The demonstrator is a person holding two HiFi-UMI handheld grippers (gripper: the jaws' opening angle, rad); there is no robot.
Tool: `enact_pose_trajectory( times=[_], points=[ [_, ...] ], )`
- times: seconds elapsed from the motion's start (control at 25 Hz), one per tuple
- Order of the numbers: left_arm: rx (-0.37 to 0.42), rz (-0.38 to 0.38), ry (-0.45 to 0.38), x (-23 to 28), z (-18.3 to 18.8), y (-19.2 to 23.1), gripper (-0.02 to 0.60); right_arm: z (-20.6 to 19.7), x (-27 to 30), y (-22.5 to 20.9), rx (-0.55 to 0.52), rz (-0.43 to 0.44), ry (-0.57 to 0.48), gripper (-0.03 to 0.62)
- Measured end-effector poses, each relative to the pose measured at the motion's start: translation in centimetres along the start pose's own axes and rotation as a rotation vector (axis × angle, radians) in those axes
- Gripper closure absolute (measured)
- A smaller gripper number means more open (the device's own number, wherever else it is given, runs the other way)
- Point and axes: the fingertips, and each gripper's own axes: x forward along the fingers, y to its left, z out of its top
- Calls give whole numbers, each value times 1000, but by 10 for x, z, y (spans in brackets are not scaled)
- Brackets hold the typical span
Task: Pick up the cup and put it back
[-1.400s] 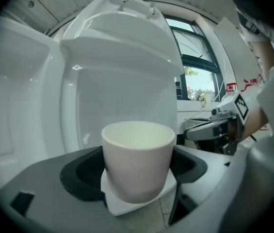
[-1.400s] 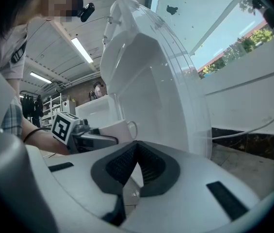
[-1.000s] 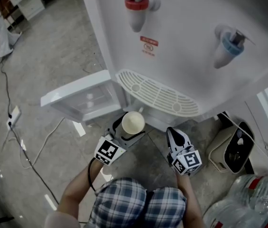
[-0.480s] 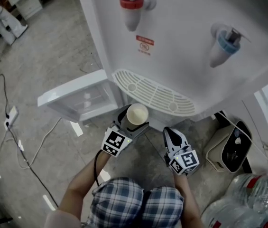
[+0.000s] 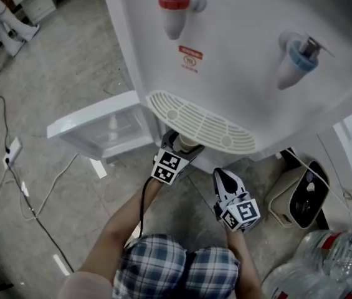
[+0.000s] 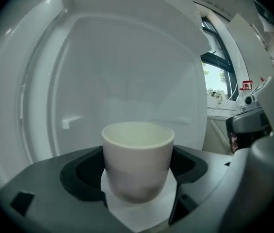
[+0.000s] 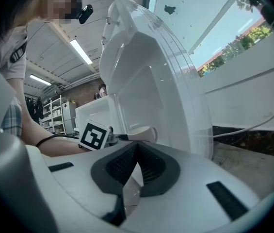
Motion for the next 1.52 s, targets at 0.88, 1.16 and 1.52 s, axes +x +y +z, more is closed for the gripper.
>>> enact_pose_trajectory(
  times=[0.88, 1.16, 1.52],
  points=[
    [29, -16, 45, 27, -33, -7, 156, -2, -2, 2, 19, 6, -4, 577],
    [44, 13, -1, -6, -20, -3, 156, 1, -3, 3, 23, 8, -18, 577],
    [-16, 1, -101, -82, 35, -18, 331, 18, -14, 6, 55, -37, -32, 577]
  ],
)
